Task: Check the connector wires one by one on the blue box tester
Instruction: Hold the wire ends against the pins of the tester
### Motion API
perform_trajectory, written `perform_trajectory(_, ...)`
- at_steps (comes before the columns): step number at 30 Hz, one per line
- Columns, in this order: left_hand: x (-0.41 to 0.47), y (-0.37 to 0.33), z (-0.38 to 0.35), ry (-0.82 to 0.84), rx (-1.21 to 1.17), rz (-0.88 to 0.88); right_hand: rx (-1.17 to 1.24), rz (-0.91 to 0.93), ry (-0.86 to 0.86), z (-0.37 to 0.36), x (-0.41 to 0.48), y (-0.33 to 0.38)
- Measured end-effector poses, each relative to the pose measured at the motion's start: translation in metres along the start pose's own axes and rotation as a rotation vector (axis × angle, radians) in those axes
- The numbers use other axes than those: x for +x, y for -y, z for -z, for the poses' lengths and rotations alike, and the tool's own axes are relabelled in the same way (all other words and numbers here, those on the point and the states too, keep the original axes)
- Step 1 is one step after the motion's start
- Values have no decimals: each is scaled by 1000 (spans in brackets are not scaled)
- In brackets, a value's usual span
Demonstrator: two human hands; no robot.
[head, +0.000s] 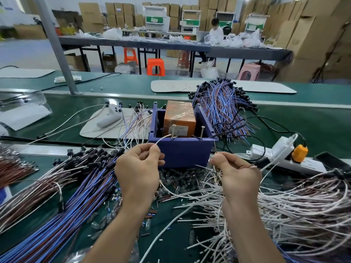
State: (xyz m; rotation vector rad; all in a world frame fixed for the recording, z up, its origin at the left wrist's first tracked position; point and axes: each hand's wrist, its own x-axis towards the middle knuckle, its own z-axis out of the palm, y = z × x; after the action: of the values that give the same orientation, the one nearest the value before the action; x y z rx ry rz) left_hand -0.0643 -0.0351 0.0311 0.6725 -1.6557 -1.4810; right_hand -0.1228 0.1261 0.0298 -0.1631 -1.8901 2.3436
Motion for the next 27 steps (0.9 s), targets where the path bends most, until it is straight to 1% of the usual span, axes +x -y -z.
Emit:
perform_trajectory(2,0,0,0,2,4,-2,24,-11,6,-3,2,0)
perform_trajectory(6,0,1,0,-1,11,1,-12,-10,29,-8,3,3)
perform_trajectory(13,2,2,2,-6,23,10,-82,-60,-20,-24,9,8)
perform_trajectory(17,3,2,3,-9,13,9,-100,-65,24,-32,9,12)
perform_trajectory(21,5,2,3,0,18,-1,-85,-66,40,-30,6,13)
perform_trajectory(27,4,2,3,13,18,11,-74,-55,0,-21,1,11)
